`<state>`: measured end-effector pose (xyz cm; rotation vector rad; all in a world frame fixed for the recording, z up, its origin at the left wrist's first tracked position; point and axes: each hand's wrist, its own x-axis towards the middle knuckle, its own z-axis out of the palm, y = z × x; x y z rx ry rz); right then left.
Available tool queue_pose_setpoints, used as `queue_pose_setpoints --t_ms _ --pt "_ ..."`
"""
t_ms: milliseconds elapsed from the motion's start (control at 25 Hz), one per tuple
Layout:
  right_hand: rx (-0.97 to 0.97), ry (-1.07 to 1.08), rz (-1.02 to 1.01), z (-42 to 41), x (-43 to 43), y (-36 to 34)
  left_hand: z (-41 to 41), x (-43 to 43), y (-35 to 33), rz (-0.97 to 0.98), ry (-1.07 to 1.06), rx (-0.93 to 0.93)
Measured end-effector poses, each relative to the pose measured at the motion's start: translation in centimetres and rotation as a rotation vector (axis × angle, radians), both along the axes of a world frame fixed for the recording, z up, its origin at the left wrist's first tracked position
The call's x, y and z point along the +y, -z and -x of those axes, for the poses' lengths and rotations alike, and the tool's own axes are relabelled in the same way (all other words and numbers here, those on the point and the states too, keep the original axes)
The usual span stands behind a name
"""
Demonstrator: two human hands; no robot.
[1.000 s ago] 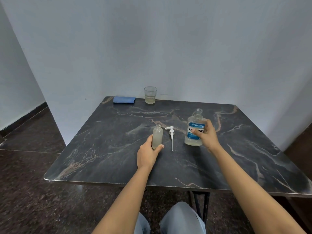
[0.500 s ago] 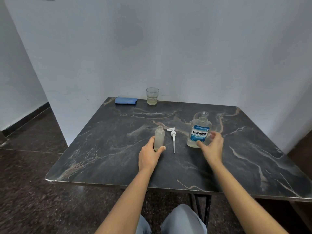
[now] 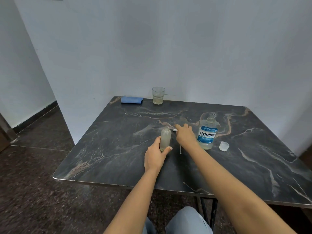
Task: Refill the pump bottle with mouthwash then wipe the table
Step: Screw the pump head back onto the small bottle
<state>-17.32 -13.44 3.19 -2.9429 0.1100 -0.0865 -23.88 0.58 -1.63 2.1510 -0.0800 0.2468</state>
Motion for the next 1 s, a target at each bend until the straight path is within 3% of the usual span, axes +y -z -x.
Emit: queue_pose_setpoints --t_ms 120,280,480,640,840,1000 --pt "0.086 0.013 0.026 -0.8 0.1 1.0 -0.1 0.0 0.1 0.0 -0.001 0.002" --pt "-0.037 0.002 -0.11 -0.2 -0.3 -0.2 -0.1 -0.1 0.0 0.003 0.005 -0.002" --pt "-0.63 -0.12 -0.796 1.4 0.0 -7.1 0.0 0.0 0.1 0.015 -0.004 0.017" --pt "-0.682 -0.251 -1.223 2.7 1.1 -9.9 0.0 0.0 0.1 0.018 -0.006 0.024" --pt "-0.595 -0.414 -1.251 3.1 1.4 -9.2 0.1 -0.1 0.0 0.014 -0.008 0.023" --pt "-0.566 -0.404 -1.225 2.9 1.5 -8.8 0.0 -0.1 -0.1 0.015 -0.007 0.029"
